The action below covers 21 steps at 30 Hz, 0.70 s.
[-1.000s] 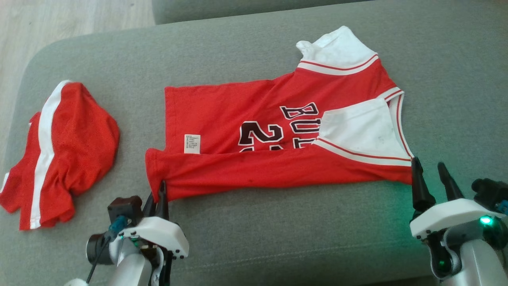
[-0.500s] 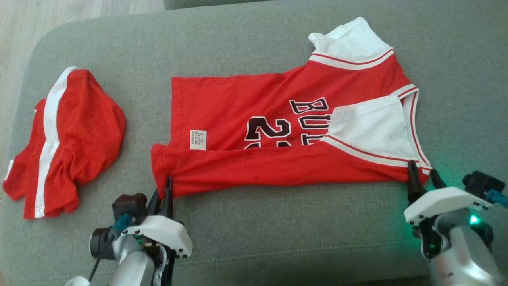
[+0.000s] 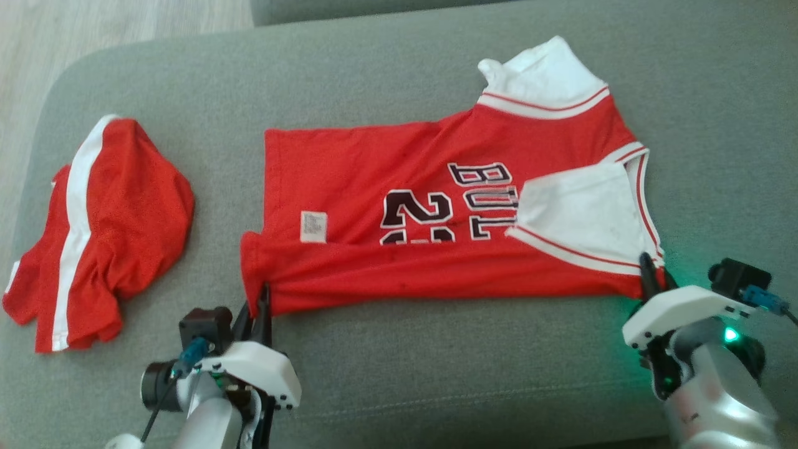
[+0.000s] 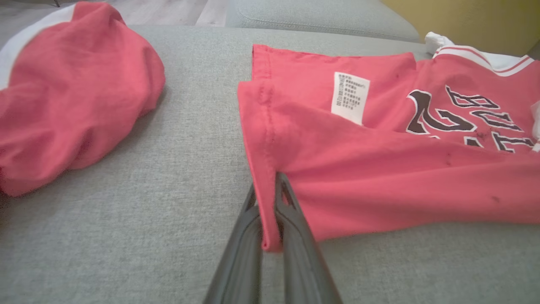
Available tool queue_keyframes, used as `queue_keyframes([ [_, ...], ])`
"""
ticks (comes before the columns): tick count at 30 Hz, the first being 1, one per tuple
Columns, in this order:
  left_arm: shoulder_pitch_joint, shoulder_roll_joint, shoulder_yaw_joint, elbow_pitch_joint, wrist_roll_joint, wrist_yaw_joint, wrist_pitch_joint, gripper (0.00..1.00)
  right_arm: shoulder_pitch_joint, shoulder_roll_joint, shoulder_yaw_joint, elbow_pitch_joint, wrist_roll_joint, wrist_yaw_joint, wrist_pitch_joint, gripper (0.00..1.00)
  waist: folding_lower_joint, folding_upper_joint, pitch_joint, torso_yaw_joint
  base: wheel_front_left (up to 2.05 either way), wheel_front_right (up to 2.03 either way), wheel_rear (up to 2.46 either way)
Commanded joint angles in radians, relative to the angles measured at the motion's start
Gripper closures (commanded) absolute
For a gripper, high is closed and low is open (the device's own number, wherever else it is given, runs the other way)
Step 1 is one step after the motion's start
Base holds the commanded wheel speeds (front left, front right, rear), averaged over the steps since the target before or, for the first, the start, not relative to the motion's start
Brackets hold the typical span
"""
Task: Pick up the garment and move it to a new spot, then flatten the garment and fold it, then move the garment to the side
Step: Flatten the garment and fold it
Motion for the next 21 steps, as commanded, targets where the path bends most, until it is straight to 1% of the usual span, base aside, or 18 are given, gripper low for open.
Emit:
queue_keyframes([
  [1,-0.022,0.007,0.036,-0.010,0.010,-0.007,-0.006,1.00,-0.005,0.001,-0.022,-0.018,-0.064,0.000,-0.012,1.00,0.0000,0.0000,-0.020,-0.010,0.00,0.00,0.00],
  [5,-0.008,0.007,0.022,0.032,0.010,-0.020,-0.006,1.00,0.016,0.001,-0.100,-0.039,-0.155,0.000,0.016,1.00,0.0000,0.0000,-0.054,-0.021,0.00,0.00,0.00],
  [10,0.015,0.007,-0.009,0.105,0.005,-0.045,0.026,1.00,0.060,0.001,-0.139,-0.093,-0.213,0.000,0.094,1.00,0.0000,0.0000,-0.098,-0.030,0.00,0.00,0.00],
  [15,0.042,0.014,-0.018,0.135,-0.004,-0.054,0.050,1.00,0.121,0.001,-0.139,-0.157,-0.218,0.000,0.186,1.00,0.0000,0.0000,-0.133,-0.032,0.00,0.00,0.00],
  [17,0.052,0.017,-0.021,0.139,-0.006,-0.055,0.054,1.00,0.145,0.001,-0.130,-0.185,-0.199,0.000,0.221,1.00,0.0000,0.0000,-0.140,-0.031,0.00,0.00,0.00],
  [18,0.052,0.017,-0.021,0.139,-0.006,-0.055,0.054,1.00,0.145,0.001,-0.130,-0.185,-0.199,0.000,0.221,1.00,0.0000,0.0000,-0.140,-0.031,0.00,0.00,0.00],
  [20,0.058,0.018,-0.028,0.141,-0.006,-0.058,0.060,1.00,0.165,0.001,-0.126,-0.215,-0.160,0.000,0.245,1.00,0.0000,0.0000,-0.144,-0.030,0.00,0.00,0.00],
  [21,0.057,0.021,-0.040,0.142,0.003,-0.060,0.063,1.00,0.175,0.001,-0.123,-0.234,-0.149,0.000,0.250,0.47,0.0000,0.0000,-0.145,-0.028,0.00,0.00,0.00],
])
